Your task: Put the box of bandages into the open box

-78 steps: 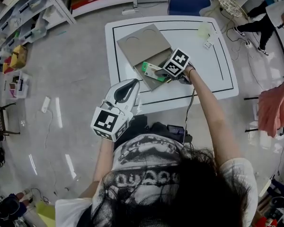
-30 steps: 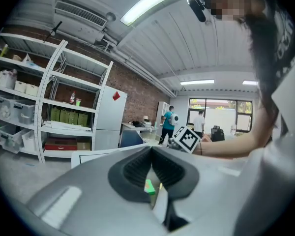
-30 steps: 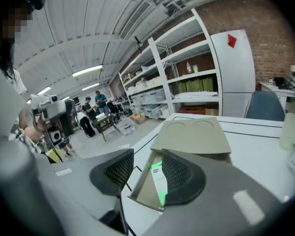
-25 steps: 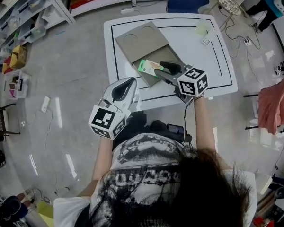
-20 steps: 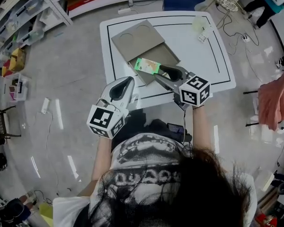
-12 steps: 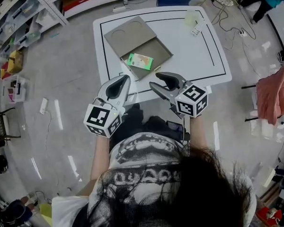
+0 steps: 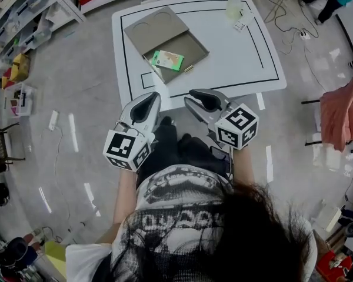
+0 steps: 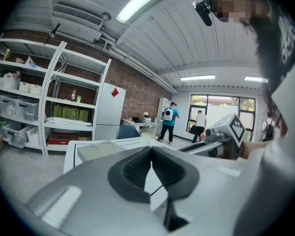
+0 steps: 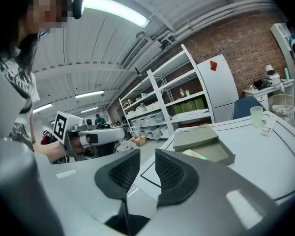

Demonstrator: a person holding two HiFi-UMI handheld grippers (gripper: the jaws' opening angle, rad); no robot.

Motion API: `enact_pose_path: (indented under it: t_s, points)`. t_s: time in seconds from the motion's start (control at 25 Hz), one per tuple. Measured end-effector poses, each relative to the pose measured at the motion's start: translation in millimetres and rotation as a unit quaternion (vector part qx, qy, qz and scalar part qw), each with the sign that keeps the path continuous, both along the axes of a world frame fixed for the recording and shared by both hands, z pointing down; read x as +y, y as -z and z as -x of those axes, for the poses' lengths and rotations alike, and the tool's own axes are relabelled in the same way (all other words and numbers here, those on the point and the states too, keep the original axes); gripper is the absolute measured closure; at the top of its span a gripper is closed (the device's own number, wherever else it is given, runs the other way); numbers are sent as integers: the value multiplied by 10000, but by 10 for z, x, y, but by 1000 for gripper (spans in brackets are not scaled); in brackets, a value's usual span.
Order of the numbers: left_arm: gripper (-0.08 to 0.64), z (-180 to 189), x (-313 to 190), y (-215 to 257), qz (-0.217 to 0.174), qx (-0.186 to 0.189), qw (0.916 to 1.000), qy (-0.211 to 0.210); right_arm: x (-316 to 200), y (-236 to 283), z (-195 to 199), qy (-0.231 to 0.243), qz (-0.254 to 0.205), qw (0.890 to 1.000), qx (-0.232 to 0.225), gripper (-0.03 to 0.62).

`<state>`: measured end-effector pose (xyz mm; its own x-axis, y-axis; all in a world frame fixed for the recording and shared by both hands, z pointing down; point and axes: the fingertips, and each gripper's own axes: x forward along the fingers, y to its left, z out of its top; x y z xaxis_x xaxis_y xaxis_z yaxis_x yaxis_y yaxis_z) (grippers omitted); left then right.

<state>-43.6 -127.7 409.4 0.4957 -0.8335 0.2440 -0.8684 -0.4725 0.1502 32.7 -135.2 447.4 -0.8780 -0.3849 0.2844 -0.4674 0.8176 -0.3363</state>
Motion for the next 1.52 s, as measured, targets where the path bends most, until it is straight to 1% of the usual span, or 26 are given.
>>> enact_pose_path:
  t_s: [0.12, 0.32, 0.6, 0.88, 1.28, 1.52]
  points:
    - [560, -50, 118, -51, 53, 1, 9999, 111, 101, 26, -53, -15, -25, 10000, -85, 534]
    - [560, -111, 282, -67, 65, -35, 9998, 170, 244, 79, -88, -8, -69, 9998, -179, 557]
    - [560, -6, 371, 5, 33, -49, 9995, 298, 325, 195, 50, 66, -146, 9995, -280, 594]
    - [560, 174, 403, 63, -12, -60, 9995, 302, 335, 280, 288, 75, -111, 9991, -415, 595]
    - [560, 429, 391, 151, -78, 4, 9997, 223, 404, 331, 621, 276, -166, 9991, -267, 595]
    - [560, 521, 410, 148, -80, 50, 9998, 178, 412, 334, 736, 261, -152, 9993, -211, 595]
